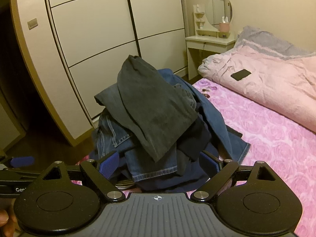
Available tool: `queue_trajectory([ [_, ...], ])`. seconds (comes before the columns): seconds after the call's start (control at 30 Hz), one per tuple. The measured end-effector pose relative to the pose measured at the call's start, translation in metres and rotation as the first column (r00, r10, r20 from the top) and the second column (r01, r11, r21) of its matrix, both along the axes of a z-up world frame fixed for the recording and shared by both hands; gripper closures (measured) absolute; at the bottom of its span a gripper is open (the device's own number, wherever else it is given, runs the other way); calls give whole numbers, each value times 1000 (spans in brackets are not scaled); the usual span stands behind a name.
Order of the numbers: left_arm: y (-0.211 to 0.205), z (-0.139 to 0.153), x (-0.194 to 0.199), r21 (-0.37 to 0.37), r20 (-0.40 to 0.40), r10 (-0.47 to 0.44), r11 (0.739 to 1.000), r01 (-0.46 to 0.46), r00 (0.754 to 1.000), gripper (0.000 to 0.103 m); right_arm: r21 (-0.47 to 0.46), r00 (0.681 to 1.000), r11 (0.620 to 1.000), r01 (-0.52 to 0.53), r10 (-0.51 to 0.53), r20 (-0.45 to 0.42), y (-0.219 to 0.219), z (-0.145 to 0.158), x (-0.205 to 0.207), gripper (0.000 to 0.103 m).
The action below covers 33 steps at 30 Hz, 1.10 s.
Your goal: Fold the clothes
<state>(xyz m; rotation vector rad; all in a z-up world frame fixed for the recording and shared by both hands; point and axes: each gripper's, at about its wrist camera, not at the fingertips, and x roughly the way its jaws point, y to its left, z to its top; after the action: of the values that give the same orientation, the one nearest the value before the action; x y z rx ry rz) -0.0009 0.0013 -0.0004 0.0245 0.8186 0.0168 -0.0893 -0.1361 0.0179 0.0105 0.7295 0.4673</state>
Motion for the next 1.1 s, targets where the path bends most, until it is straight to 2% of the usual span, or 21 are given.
queue_trajectory([
  [0.37, 8, -2, -5, -25, -12, -8, 1000, 8, 1000, 2, -1, 1000, 1000, 0, 0, 13, 4, -5, -8, 13],
  [1.1, 24, 6, -11, -33, -5, -16, 999, 16, 1000, 2, -38, 1000, 999, -18, 19, 18, 23, 11, -11, 13],
])
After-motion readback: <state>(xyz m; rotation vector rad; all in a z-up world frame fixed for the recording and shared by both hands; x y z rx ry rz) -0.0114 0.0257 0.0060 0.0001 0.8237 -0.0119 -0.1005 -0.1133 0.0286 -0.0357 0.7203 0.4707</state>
